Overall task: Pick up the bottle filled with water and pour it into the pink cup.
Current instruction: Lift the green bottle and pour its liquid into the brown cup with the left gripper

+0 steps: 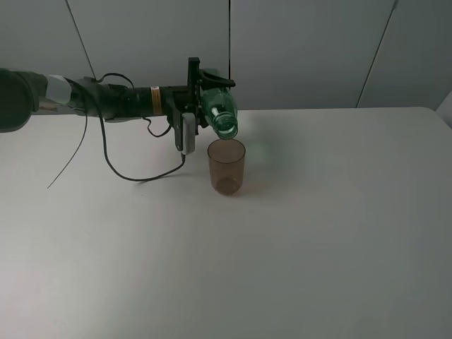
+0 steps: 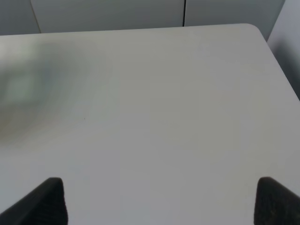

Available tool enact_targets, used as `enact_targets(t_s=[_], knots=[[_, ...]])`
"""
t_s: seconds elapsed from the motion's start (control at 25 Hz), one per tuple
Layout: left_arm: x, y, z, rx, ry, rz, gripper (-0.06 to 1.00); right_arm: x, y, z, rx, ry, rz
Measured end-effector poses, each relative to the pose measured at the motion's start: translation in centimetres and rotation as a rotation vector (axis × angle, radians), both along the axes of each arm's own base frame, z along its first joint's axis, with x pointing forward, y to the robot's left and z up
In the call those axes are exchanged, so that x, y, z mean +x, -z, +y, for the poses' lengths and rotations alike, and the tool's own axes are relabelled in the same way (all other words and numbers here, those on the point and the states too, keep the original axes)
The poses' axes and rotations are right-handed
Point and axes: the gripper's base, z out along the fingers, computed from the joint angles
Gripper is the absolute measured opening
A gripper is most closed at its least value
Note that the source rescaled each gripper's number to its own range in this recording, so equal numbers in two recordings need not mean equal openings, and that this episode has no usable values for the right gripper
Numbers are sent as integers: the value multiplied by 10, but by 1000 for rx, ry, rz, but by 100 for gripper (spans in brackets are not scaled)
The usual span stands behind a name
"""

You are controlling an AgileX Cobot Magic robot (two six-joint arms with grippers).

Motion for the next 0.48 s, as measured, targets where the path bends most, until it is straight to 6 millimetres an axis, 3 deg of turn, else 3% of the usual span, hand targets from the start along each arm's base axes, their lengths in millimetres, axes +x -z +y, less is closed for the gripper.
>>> enact_targets(t_s=[0.48], knots=[[3, -6, -1, 5, 4, -60, 1, 0, 0, 0, 0, 0, 0]])
